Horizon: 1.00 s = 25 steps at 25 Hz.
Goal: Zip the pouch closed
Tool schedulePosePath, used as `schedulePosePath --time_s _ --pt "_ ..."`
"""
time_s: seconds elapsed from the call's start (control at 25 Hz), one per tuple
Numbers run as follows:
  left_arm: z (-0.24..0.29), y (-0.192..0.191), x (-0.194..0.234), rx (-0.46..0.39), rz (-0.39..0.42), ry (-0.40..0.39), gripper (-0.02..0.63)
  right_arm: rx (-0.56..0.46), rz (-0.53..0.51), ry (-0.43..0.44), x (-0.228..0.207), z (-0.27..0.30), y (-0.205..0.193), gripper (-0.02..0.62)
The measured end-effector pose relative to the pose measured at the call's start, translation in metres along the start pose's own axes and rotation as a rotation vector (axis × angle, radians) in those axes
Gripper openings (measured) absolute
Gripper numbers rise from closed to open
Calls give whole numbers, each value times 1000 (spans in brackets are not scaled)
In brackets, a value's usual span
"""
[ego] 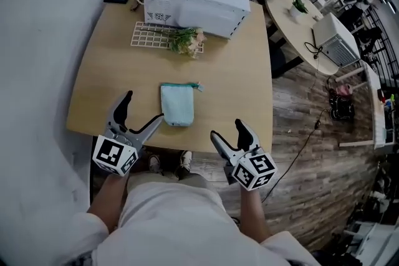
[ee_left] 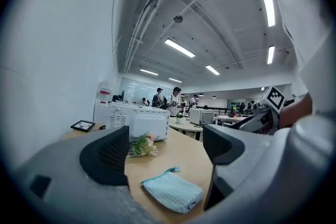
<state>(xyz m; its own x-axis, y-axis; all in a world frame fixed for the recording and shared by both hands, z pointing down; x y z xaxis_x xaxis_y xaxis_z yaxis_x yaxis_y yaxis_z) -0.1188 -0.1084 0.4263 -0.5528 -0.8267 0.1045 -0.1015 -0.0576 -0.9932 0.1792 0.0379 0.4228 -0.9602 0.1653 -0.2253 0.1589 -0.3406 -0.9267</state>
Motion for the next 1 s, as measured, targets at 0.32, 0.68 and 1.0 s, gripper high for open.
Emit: schedulePosePath --time_s 0.32,0.68,1.0 --pt "37 18 -13 6 42 112 434 81 -14 119 -61 57 -6 333" --pt "43 10 -14 34 37 221 434 225 -72 183 -103 140 -33 291" --pt "23 2 -11 83 27 307 434 344 -174 133 -131 210 -70 197"
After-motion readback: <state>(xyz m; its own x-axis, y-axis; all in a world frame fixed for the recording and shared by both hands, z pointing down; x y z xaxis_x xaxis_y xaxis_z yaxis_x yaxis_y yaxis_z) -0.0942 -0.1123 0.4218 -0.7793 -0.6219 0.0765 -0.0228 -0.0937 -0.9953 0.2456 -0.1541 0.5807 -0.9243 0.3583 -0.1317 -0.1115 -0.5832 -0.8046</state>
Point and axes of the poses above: the fingertips, and each gripper's own axes: z forward along the fingers, x to its left, y out of its top, the point moved 10 cm from there along -z, backward along the fingers, and after that the axes turned 5 degrees about -x, right-handed, at the moved point
